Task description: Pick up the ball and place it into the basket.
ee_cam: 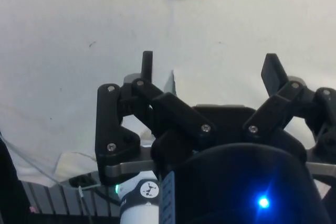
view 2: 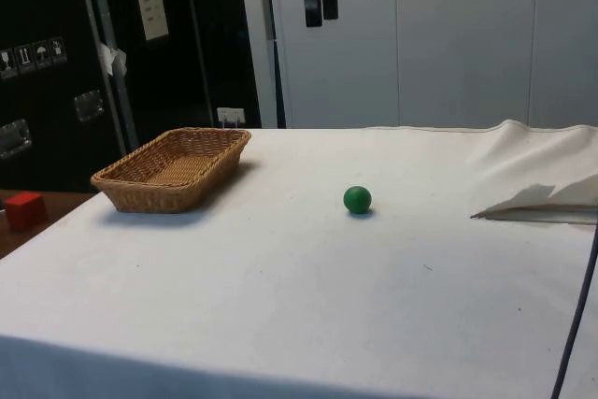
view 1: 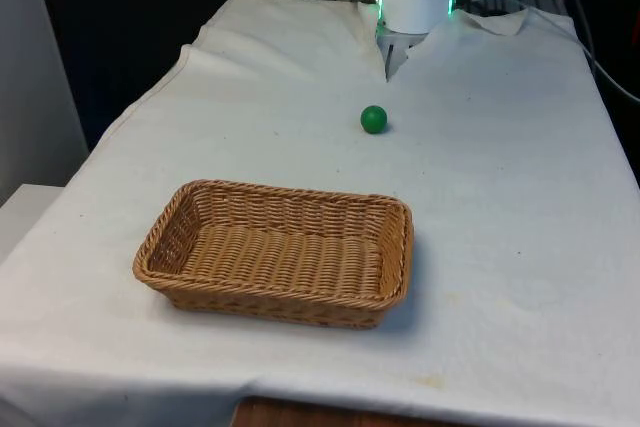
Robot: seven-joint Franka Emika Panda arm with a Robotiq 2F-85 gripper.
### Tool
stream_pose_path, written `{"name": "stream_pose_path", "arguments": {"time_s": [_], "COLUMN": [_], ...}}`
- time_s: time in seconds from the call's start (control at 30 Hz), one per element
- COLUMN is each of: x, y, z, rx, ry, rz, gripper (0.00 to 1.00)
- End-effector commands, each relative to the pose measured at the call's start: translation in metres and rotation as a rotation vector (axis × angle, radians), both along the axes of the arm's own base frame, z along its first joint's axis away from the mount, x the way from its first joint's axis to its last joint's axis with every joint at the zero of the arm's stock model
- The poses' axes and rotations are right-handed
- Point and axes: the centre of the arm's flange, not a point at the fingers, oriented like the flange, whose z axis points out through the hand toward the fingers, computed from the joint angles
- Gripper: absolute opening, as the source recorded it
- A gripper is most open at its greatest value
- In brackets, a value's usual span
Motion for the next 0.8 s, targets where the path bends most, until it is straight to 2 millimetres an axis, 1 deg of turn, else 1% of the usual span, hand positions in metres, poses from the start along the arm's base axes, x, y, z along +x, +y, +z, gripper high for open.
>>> {"name": "stream_pose_path", "arguments": {"time_s": [0.0, 0.07, 0.1, 0.27, 0.63, 0.7, 0.77], "x": [0.000, -0.001, -0.001, -0.005, -0.010, -0.010, -0.010], "y": [0.000, 0.000, 0.000, 0.000, 0.001, 0.000, 0.001], "z": [-0.003, -0.007, -0.005, -0.019, -0.039, -0.039, -0.045], "rx": [0.008, 0.011, 0.004, 0.022, 0.038, 0.030, 0.042], "ry": [-0.008, -0.010, -0.002, -0.016, -0.023, -0.018, -0.024], "rz": [-0.003, -0.004, -0.002, -0.009, -0.016, -0.017, -0.020], "gripper": [1.00, 1.00, 1.00, 1.00, 1.00, 1.00, 1.00]}}
